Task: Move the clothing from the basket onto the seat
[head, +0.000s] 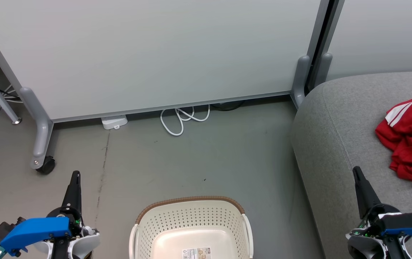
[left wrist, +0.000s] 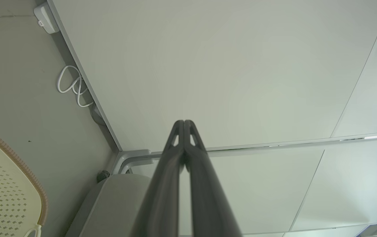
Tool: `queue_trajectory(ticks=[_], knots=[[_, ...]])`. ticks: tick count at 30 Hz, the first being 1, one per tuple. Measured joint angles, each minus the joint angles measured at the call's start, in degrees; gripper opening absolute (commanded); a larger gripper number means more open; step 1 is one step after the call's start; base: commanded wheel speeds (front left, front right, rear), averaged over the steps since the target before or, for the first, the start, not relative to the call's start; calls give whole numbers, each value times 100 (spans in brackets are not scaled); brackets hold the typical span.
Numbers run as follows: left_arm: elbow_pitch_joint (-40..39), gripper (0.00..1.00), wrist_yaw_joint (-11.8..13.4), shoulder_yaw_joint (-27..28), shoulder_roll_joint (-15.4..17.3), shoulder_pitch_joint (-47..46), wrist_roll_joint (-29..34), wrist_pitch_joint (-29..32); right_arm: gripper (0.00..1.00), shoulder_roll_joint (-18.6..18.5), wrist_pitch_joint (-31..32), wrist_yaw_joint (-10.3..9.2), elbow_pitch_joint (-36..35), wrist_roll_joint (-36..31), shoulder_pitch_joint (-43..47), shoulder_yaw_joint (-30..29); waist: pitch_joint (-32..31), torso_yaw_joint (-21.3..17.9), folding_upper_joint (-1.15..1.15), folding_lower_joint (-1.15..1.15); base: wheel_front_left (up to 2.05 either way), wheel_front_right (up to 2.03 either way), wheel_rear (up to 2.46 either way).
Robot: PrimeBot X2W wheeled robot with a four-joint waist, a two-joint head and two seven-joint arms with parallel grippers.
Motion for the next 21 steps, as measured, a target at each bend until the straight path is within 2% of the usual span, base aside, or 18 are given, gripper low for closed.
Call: queue_trajectory(ticks=[14, 21], knots=[[-101, 0, 0, 49, -7, -45, -502, 131, 0, -1, 96, 0, -31, 567, -37, -35, -15, 1, 0, 0, 0, 0, 0], [-104, 0, 0, 52, -7, -51, -516, 134, 0, -2, 97, 0, -32, 590, -45, -37, -15, 1, 0, 0, 0, 0, 0]])
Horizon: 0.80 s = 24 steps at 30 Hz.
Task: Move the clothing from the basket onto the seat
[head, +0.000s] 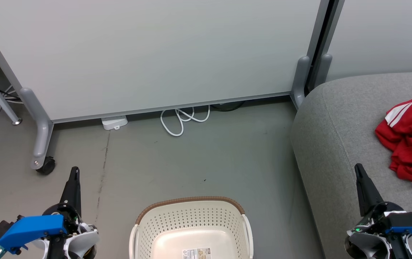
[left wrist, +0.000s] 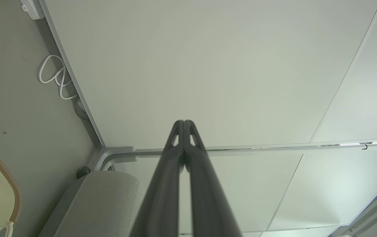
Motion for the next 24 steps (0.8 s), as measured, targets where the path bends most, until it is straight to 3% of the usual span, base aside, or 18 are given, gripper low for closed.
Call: queue_trajectory(ticks=[24], knots=[[0, 0, 0, 0, -1, 0, 0, 0, 0, 0, 0, 0, -1, 0, -7, 0, 0, 0, 0, 0, 0, 0, 0]])
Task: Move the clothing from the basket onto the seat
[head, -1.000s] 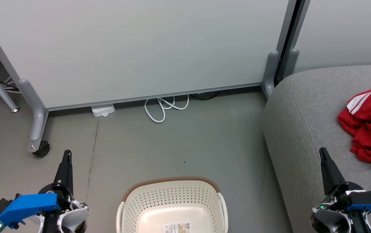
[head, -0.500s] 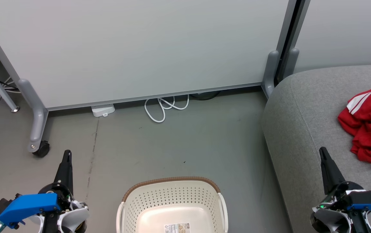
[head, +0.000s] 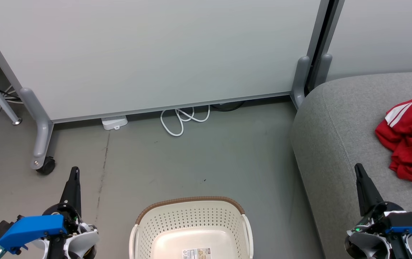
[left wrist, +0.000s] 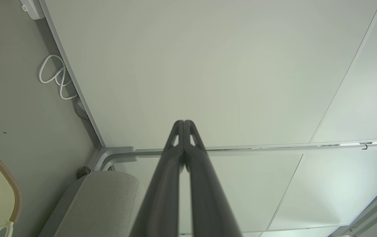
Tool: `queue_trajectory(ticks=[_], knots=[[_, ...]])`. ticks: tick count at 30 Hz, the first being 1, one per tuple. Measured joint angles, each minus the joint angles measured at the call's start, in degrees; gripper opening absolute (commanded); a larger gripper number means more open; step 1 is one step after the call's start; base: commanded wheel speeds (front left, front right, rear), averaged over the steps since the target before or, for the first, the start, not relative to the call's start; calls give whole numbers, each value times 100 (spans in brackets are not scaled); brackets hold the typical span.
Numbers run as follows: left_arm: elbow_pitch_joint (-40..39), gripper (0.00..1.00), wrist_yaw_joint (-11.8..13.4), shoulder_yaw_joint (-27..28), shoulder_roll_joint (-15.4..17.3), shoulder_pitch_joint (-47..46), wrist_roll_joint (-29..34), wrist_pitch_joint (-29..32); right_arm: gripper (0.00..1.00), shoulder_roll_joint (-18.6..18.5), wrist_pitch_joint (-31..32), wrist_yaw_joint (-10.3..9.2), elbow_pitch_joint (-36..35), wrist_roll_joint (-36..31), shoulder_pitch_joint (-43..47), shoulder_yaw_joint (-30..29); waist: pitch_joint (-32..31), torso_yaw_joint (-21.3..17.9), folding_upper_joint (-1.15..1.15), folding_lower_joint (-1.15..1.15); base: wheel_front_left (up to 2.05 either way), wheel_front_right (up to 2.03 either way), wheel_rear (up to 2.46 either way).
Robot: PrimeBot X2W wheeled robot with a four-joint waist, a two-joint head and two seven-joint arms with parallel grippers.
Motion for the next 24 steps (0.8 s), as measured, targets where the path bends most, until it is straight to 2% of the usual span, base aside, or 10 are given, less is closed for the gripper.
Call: queue_trajectory(ticks=[24], knots=[[-1, 0, 0, 0, 0, 0, 0, 0, 0, 0, 0, 0, 0, 0, -1, 0, 0, 0, 0, 0, 0, 0, 0]])
